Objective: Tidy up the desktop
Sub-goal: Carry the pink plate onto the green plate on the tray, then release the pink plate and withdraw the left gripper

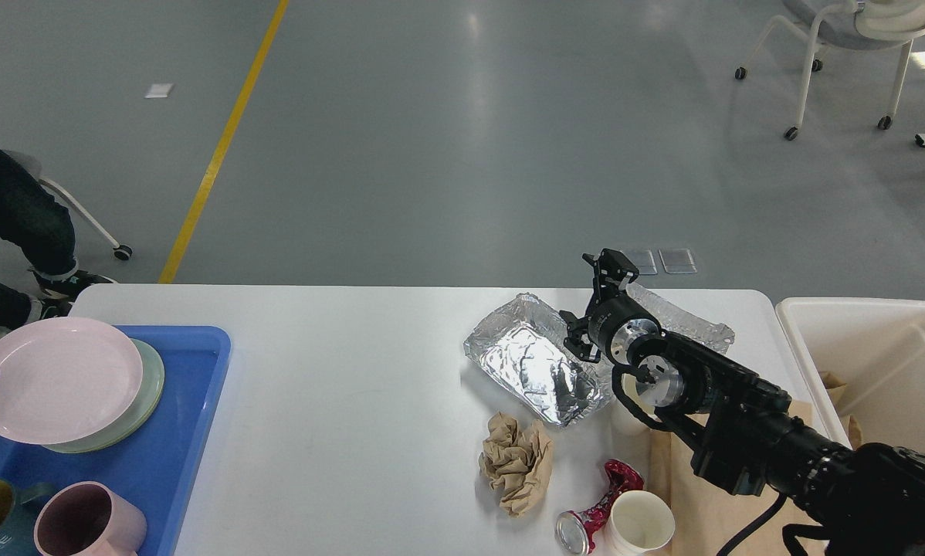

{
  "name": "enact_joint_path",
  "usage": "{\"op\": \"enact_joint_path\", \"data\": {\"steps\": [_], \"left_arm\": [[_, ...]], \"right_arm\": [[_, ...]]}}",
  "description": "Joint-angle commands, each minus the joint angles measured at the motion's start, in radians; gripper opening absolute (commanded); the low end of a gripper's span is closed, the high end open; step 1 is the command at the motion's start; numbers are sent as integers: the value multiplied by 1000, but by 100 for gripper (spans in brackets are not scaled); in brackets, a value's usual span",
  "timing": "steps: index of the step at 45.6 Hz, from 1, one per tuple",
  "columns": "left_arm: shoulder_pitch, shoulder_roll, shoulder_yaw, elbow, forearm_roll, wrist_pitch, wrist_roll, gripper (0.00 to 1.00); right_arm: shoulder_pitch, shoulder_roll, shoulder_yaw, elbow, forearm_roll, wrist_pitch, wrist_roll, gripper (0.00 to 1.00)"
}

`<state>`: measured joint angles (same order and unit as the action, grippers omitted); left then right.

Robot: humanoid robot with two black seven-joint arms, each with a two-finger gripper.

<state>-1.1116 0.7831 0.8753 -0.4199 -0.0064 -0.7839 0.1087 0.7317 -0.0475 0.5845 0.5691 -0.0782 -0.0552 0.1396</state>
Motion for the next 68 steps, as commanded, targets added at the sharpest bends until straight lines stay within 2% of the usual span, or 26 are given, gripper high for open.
{"op": "enact_joint_path", "data": {"steps": [1, 8, 35, 40, 53, 60, 66, 68], "left_arm": [[10, -4, -10, 1, 0, 55, 5, 0], [9, -4, -13, 6, 0, 68, 28, 0], [49, -79, -52, 23, 0, 98, 29, 0], [56, -82, -50, 29, 2, 101, 29, 4], [58, -91, -47, 29, 5, 153, 32, 28], [58, -90, -47, 29, 5, 169, 31, 45], [50, -76, -50, 30, 3, 189, 31, 66], [36, -74, -52, 35, 3, 212, 29, 81]], "right_arm": [[0, 0, 0, 0, 0, 0, 0, 100], [0, 0, 0, 0, 0, 0, 0, 100], [0, 0, 0, 0, 0, 0, 0, 100], [0, 0, 0, 0, 0, 0, 0, 100], [0, 0, 0, -2, 0, 0, 0, 100], [0, 0, 0, -2, 0, 0, 0, 100], [0, 0, 0, -2, 0, 0, 0, 100], [0, 0, 0, 0, 0, 0, 0, 100]]}}
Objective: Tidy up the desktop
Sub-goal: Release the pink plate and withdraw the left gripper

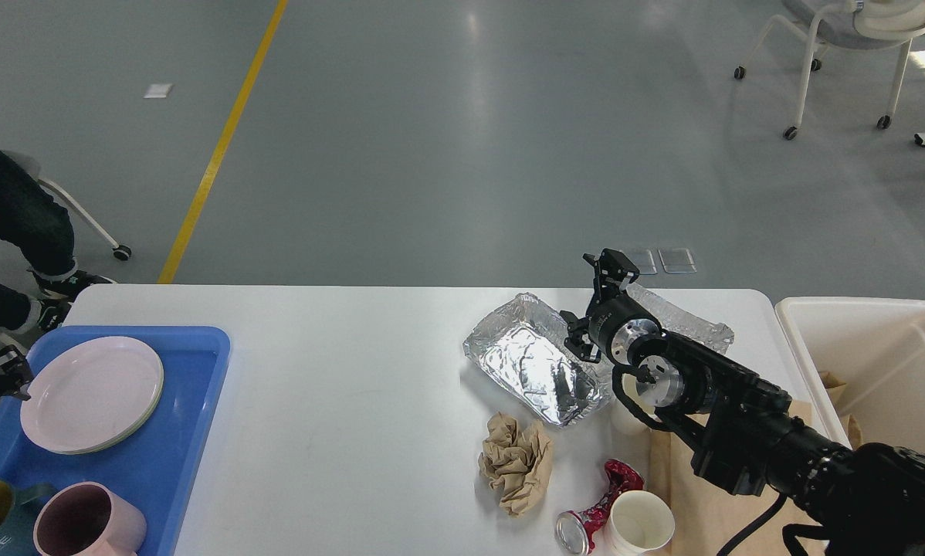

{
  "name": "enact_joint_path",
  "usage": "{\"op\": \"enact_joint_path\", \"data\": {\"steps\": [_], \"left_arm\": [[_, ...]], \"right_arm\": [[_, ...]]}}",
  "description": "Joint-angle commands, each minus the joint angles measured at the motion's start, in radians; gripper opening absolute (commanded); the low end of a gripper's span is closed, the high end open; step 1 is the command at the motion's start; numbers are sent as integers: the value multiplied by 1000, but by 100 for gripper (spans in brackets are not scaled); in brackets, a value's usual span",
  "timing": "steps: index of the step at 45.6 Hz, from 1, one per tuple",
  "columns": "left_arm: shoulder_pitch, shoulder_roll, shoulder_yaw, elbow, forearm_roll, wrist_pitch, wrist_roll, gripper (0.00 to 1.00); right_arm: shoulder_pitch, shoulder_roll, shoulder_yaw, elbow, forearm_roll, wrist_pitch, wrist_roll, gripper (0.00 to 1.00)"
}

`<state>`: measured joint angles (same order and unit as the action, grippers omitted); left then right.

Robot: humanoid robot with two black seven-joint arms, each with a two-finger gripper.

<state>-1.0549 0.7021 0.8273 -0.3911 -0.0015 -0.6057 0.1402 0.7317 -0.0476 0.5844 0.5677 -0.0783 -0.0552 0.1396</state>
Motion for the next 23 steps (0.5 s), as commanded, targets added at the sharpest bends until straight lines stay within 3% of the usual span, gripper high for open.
{"op": "enact_joint_path", "data": {"steps": [1, 4, 10, 17, 23], "left_arm": [[-28, 7, -5, 11, -3, 44, -5, 86], [-53, 36, -19, 17, -5, 73, -10, 93], [-97, 125, -82, 31, -5, 150, -17, 93], [-122, 145, -112, 72, -3, 267, -10, 94], [-142, 174, -190, 81, -6, 279, -34, 96]], "right_arm": [[0, 0, 0, 1, 0, 0, 0, 100], [0, 0, 0, 0, 0, 0, 0, 100], [0, 0, 0, 1, 0, 0, 0, 100], [0, 0, 0, 1, 0, 0, 0, 100], [0, 0, 0, 1, 0, 0, 0, 100]]}}
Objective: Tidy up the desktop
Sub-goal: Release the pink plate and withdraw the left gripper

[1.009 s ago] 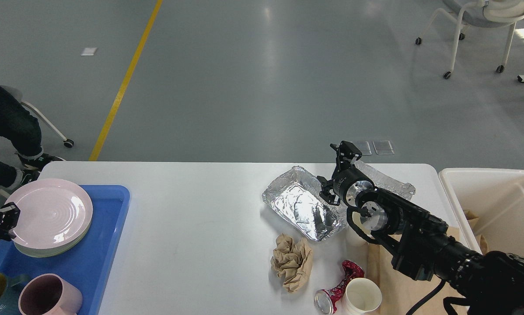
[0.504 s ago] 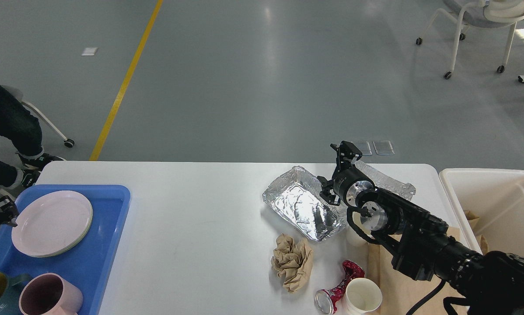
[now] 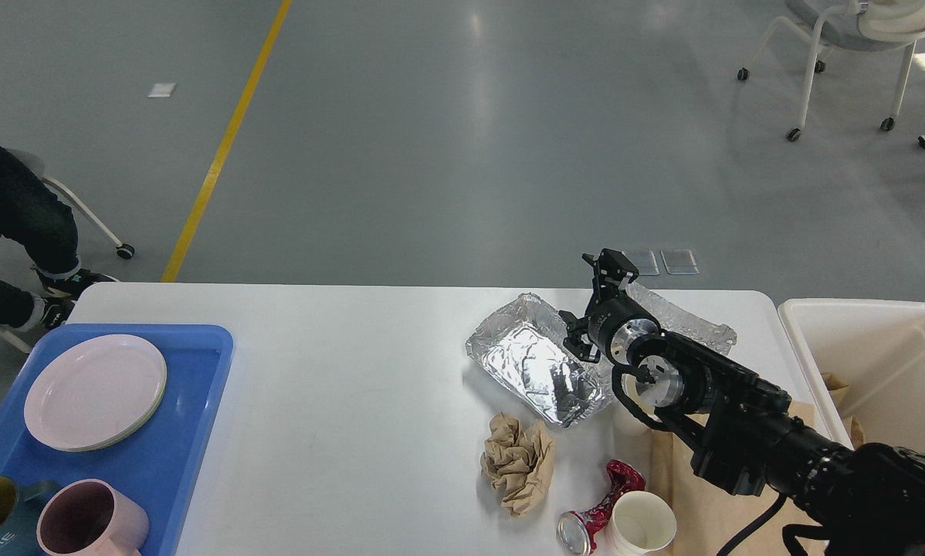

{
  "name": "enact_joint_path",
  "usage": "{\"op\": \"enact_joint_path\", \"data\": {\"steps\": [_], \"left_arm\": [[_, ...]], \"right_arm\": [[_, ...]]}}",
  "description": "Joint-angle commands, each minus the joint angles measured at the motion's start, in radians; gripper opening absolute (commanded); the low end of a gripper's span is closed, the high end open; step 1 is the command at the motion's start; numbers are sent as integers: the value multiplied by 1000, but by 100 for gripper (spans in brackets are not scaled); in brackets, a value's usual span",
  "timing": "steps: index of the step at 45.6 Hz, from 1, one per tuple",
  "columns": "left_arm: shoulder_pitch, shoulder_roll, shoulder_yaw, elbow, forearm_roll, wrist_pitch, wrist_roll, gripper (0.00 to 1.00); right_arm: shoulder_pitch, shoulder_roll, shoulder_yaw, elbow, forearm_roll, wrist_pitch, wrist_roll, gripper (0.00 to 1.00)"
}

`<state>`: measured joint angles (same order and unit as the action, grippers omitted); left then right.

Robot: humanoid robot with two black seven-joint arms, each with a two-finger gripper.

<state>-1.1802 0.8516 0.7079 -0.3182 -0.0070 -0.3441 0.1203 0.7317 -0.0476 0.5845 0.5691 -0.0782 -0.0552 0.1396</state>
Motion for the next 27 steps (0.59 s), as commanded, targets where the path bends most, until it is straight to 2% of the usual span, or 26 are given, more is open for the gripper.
{"op": "enact_joint_path", "data": {"steps": [1, 8, 12, 15, 20, 22, 25, 27], "left_arm": [[-15, 26, -100, 10, -1, 19, -17, 96], [42, 23, -335, 19, 5, 27, -42, 96], [74, 15, -471, 51, 2, 79, -88, 96], [111, -9, -573, 57, 10, 135, -160, 96], [160, -65, -754, 59, 2, 218, -322, 97], [180, -88, -839, 59, 1, 240, -373, 97], [243, -130, -979, 59, 1, 261, -421, 97], [281, -158, -1079, 59, 1, 267, -427, 97]], "right_arm": [[0, 0, 0, -1, 0, 0, 0, 100], [0, 0, 0, 0, 0, 0, 0, 100], [0, 0, 0, 0, 0, 0, 0, 100], [0, 0, 0, 0, 0, 0, 0, 100], [0, 0, 0, 0, 0, 0, 0, 100], [0, 0, 0, 0, 0, 0, 0, 100], [0, 0, 0, 0, 0, 0, 0, 100], [0, 0, 0, 0, 0, 0, 0, 100]]}}
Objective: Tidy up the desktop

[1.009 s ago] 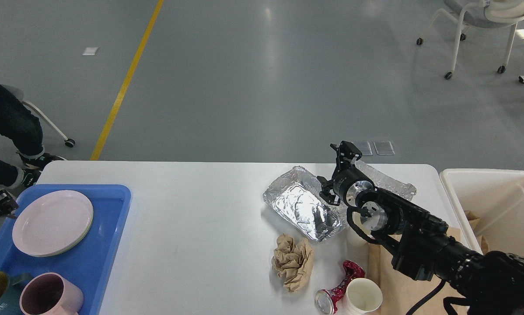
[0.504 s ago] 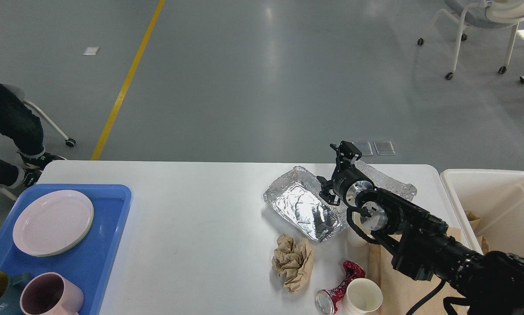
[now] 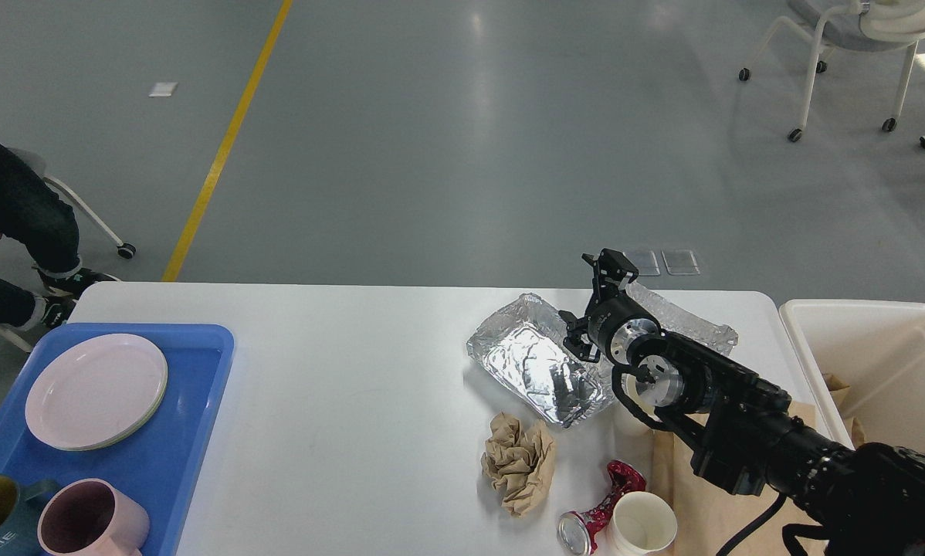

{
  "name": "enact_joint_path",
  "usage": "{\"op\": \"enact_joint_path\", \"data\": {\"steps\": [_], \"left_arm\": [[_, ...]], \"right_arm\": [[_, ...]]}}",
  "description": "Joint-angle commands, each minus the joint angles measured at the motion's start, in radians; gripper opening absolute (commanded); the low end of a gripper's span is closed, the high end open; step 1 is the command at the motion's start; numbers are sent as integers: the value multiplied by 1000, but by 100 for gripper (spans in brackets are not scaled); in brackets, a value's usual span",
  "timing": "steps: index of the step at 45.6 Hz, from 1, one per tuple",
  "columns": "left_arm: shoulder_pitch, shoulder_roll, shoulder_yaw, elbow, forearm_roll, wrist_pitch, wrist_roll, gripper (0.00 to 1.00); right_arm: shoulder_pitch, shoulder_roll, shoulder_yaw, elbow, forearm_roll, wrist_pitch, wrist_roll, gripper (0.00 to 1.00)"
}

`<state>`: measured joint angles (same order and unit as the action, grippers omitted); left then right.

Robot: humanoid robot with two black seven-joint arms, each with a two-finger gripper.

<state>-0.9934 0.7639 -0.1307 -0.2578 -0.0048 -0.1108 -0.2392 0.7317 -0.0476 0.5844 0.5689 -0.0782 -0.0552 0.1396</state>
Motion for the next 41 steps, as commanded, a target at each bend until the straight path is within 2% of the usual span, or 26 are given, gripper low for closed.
{"op": "enact_joint_path", "data": {"steps": [1, 7, 13, 17, 20, 25, 27, 41], "left_arm": [[114, -89, -294, 0, -3, 34, -65, 97], [153, -166, -521, -1, 8, 37, -58, 97], [147, -172, -524, -3, 3, 31, -60, 97], [147, -176, -537, -3, -1, 23, -40, 97], [140, -178, -544, -6, -3, 22, 3, 97], [119, -196, -581, -8, -17, 17, 156, 97], [117, -207, -601, -8, -21, 17, 195, 97], [110, -227, -596, -11, -7, 16, 190, 97]], "right_arm": [[0, 0, 0, 0, 0, 0, 0, 100], [0, 0, 0, 0, 0, 0, 0, 100], [0, 0, 0, 0, 0, 0, 0, 100], [0, 0, 0, 0, 0, 0, 0, 100], [0, 0, 0, 0, 0, 0, 0, 100], [0, 0, 0, 0, 0, 0, 0, 100], [0, 0, 0, 0, 0, 0, 0, 100], [0, 0, 0, 0, 0, 0, 0, 100]]}}
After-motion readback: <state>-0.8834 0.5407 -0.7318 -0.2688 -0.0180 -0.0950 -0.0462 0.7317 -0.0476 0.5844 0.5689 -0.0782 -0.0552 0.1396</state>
